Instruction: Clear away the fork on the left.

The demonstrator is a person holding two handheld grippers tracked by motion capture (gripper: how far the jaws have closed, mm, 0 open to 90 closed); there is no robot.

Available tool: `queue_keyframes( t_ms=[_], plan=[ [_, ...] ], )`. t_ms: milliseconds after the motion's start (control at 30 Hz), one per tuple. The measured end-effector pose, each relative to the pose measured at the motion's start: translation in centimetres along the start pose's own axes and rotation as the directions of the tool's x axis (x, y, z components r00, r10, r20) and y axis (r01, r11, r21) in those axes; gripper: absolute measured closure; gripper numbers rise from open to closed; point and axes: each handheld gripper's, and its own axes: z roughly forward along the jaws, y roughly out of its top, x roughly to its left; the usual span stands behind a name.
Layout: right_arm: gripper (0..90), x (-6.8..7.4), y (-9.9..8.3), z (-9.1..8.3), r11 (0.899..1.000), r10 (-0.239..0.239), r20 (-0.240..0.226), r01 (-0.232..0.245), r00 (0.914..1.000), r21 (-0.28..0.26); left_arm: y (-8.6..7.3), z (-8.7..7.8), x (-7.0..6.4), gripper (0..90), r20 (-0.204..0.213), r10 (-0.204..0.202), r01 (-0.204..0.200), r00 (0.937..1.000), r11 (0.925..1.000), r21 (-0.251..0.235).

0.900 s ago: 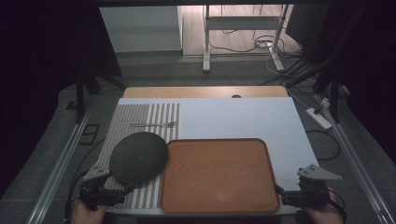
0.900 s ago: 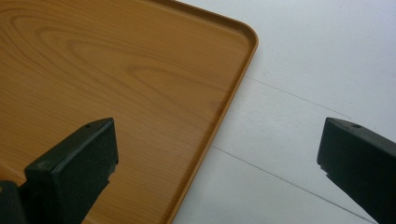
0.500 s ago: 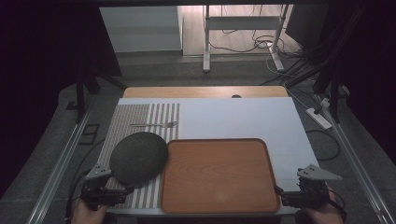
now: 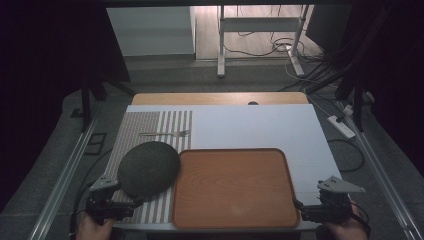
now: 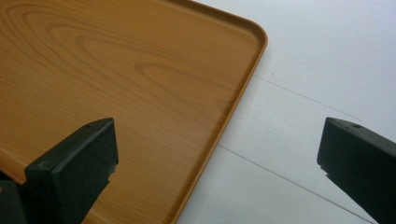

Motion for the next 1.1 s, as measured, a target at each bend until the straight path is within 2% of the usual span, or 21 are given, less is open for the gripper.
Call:
queue_keyframes(
  t_ms=[167, 333, 500, 667, 1100],
  plan=[
    [0.0, 0.0, 0.0, 0.0, 1.0, -0.002, -0.002, 0.002, 1.0, 0.002, 0.2, 0.1, 0.0, 0.3, 0.01, 0.0, 0.0, 1.0, 1.0, -0.002],
    [0.0, 0.0, 0.0, 0.0, 1.0, -0.005, -0.003, 0.005, 1.0, 0.002, 0.8, 0.3, -0.1, 0.3, -0.001, 0.024, -0.024, 0.9997, 0.9997, 0.007],
    [0.0, 0.0, 0.0, 0.0, 1.0, -0.009, -0.004, 0.009, 1.0, 0.001, 1.0, 0.6, 0.1, 0.7, 0.002, 0.031, -0.031, 0.9995, 0.9995, 0.006],
    [0.0, 0.0, 0.0, -0.1, 1.0, -0.005, -0.009, 0.005, 0.9999, -0.008, 1.4, 1.4, 0.4, 0.5, 0.031, 0.042, -0.042, 0.9986, 0.999, 0.015],
    [0.0, 0.1, 0.0, 0.0, 1.0, -0.012, -0.011, 0.012, 0.9999, -0.003, 3.0, 3.6, 1.7, 0.0, 0.043, 0.052, -0.054, 0.9977, 0.9974, 0.047]
  ],
)
